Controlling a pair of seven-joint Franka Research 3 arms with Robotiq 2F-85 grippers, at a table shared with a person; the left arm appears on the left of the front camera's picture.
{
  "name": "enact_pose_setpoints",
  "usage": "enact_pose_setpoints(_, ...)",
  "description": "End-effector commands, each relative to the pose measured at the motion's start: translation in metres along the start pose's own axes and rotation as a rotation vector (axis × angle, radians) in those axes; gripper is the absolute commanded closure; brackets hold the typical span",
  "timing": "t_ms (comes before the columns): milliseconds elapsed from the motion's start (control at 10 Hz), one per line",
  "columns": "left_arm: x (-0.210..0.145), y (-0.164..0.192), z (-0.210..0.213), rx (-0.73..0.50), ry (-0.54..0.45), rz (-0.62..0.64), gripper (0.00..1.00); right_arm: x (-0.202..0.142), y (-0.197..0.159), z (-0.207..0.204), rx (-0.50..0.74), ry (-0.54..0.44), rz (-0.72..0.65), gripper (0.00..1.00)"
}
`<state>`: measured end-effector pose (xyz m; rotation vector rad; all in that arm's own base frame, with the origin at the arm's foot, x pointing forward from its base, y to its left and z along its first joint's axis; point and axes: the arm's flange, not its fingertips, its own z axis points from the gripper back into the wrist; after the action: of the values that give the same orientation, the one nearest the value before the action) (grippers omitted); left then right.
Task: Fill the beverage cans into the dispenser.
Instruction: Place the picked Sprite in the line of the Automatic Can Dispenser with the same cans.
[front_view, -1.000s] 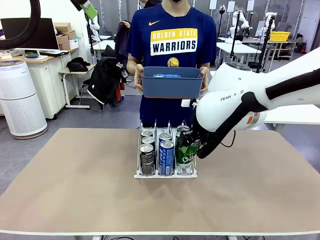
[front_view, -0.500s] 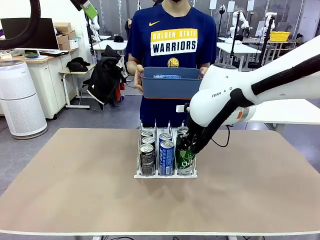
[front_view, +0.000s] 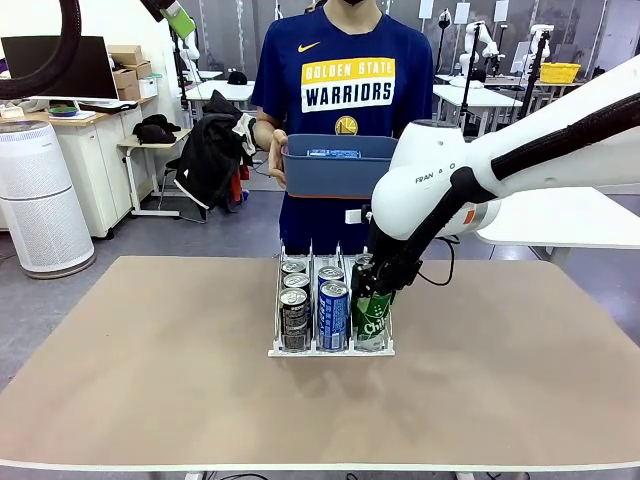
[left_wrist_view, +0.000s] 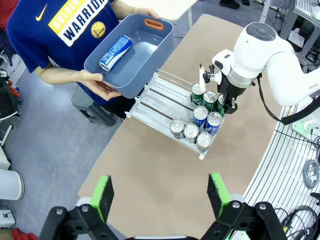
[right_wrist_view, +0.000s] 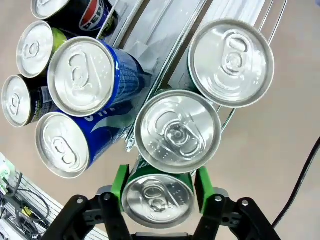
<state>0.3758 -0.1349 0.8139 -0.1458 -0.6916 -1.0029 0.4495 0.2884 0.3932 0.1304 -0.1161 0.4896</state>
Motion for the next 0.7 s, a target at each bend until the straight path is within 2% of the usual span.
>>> enact_pose_setpoints(0, -0.001, -0.001, 0.0, 0.004, 0.002, -0.001, 0.0, -0.003, -0.002, 0.015, -0.01, -0.018, 0.016, 0.03)
enact_pose_setpoints(100, -0.001, -0.001, 0.0, 0.004, 0.002, -0.001, 0.0, -0.007, -0.003, 0.023, -0.007, -0.038, 0.022, 0.0)
enact_pose_setpoints(600, -0.001, -0.001, 0.0, 0.004, 0.002, -0.001, 0.0, -0.031, -0.006, 0.06, 0.06, -0.124, 0.09, 0.0)
